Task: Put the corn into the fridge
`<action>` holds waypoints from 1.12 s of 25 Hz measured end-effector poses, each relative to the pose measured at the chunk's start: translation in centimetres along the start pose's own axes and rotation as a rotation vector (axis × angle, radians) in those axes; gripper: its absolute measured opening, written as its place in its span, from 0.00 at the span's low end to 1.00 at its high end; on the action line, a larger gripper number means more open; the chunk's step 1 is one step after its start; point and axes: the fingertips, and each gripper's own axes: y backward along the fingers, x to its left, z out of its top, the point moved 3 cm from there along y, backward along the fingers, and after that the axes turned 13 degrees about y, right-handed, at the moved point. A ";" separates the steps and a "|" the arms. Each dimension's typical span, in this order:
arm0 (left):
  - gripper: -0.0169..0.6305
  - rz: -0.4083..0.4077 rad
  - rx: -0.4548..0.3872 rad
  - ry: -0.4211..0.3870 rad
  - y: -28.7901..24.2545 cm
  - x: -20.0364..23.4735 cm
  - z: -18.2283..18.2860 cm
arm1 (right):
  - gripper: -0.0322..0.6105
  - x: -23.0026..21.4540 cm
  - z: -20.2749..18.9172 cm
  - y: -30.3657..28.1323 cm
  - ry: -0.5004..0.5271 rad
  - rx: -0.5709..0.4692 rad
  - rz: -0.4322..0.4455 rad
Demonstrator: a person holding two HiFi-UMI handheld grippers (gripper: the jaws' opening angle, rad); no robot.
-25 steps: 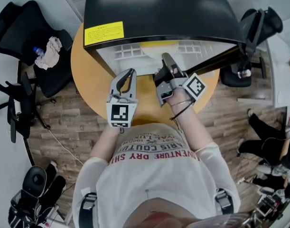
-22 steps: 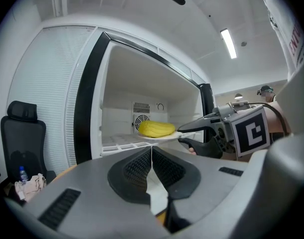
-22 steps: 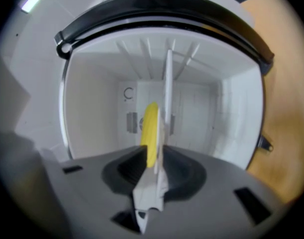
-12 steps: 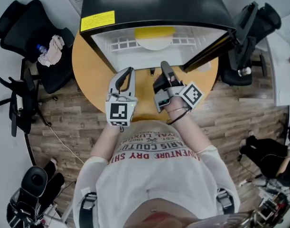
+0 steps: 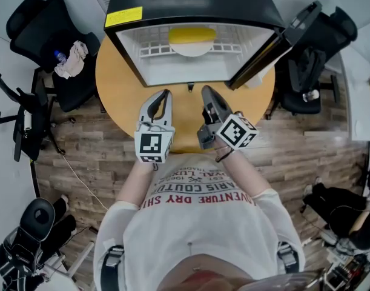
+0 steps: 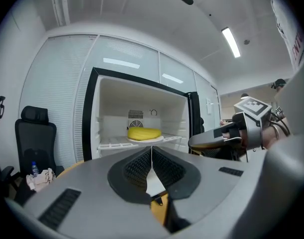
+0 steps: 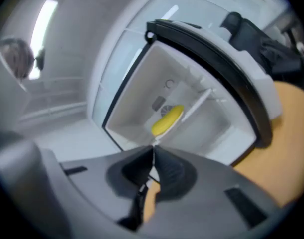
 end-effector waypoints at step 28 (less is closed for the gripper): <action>0.07 0.027 0.030 -0.010 1.0 -1.3 -0.8 | 0.09 1.4 -0.5 1.8 0.881 0.174 0.003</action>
